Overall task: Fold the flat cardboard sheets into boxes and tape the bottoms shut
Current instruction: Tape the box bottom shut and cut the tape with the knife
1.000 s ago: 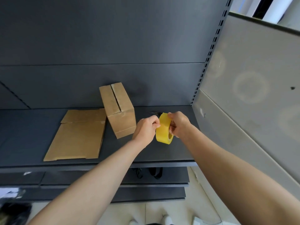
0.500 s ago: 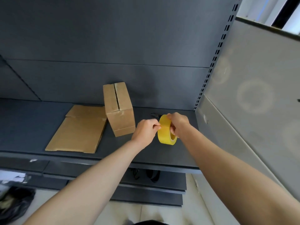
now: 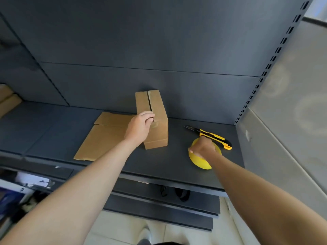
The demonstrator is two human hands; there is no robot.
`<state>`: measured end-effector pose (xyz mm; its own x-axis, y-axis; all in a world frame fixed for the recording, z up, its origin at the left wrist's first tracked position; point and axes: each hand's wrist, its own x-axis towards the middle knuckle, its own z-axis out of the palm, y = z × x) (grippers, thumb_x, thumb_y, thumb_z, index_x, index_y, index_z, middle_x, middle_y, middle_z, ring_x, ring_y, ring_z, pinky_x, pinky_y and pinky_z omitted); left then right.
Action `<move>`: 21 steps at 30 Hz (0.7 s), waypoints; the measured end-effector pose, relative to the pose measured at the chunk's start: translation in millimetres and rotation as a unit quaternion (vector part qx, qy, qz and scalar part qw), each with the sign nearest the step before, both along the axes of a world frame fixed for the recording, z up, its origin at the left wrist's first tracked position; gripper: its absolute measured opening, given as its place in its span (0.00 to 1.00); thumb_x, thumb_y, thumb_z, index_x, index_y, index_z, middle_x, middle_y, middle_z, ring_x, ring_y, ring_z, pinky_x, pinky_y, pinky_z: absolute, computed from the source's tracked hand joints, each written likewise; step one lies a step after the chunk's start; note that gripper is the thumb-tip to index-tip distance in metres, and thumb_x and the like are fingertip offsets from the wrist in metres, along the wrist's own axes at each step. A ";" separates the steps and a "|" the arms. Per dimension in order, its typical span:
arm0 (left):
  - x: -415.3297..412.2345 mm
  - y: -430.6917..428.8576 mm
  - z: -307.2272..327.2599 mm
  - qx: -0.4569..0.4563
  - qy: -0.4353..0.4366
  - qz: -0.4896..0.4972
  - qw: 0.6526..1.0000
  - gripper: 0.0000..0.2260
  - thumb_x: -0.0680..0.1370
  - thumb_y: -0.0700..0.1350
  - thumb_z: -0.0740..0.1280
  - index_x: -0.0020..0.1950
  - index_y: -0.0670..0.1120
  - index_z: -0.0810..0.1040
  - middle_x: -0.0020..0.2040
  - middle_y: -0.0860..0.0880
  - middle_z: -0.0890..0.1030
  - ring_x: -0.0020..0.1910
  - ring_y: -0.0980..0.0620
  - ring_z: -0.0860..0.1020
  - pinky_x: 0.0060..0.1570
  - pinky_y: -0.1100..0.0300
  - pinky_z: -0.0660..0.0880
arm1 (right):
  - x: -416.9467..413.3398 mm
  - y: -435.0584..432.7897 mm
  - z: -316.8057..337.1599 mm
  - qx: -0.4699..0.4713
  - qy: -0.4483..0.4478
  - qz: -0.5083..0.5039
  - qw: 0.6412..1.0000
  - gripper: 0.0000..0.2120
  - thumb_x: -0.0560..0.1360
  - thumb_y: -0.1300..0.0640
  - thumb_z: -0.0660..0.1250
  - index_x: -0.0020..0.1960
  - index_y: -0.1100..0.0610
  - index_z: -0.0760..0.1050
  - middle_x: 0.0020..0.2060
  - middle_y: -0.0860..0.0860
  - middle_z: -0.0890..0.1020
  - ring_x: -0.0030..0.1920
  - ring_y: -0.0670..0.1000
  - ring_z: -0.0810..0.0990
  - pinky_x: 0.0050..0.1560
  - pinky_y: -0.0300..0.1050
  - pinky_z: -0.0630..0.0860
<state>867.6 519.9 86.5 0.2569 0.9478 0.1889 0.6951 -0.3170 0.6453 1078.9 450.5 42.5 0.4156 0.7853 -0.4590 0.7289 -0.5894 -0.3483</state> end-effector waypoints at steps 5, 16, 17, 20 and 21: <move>-11.1 19.1 3.1 0.001 -0.012 -0.052 0.999 0.09 0.77 0.43 0.67 0.55 0.45 0.82 0.56 0.53 0.80 0.56 0.57 0.71 0.56 0.65 0.64 | -14.2 11.4 -2.9 0.006 -0.009 -0.028 1.000 0.10 0.75 0.56 0.67 0.40 0.60 0.70 0.37 0.55 0.75 0.39 0.57 0.75 0.32 0.42 0.69; -15.1 79.8 15.2 -0.098 0.025 -0.062 0.993 0.27 0.77 0.49 0.66 0.75 0.49 0.62 0.77 0.50 0.57 0.76 0.47 0.54 0.73 0.50 0.53 | -68.5 64.5 53.5 0.165 0.134 -0.036 0.977 0.40 0.65 0.30 0.69 0.62 0.57 0.64 0.59 0.54 0.72 0.55 0.54 0.74 0.48 0.46 0.72; -14.6 85.4 16.9 -0.114 0.042 -0.069 0.990 0.31 0.76 0.51 0.67 0.76 0.50 0.59 0.78 0.50 0.53 0.77 0.46 0.49 0.74 0.47 0.49 | -71.7 65.7 54.3 0.146 0.136 -0.023 0.980 0.44 0.64 0.31 0.70 0.68 0.57 0.61 0.65 0.55 0.68 0.61 0.56 0.72 0.53 0.48 0.71; -16.5 104.2 18.4 -0.170 0.071 -0.095 0.978 0.39 0.74 0.56 0.69 0.78 0.51 0.52 0.79 0.52 0.46 0.77 0.50 0.40 0.74 0.45 0.44 | -82.7 68.8 52.1 0.110 0.165 0.022 0.980 0.51 0.64 0.34 0.72 0.75 0.55 0.51 0.72 0.57 0.61 0.70 0.58 0.66 0.60 0.50 0.69; -16.9 110.1 18.3 -0.182 0.077 -0.099 0.975 0.39 0.74 0.57 0.69 0.78 0.51 0.51 0.79 0.52 0.45 0.76 0.51 0.40 0.74 0.45 0.45 | -85.5 69.3 50.5 0.112 0.169 0.034 0.979 0.52 0.64 0.36 0.73 0.76 0.54 0.50 0.73 0.57 0.61 0.70 0.58 0.65 0.62 0.50 0.68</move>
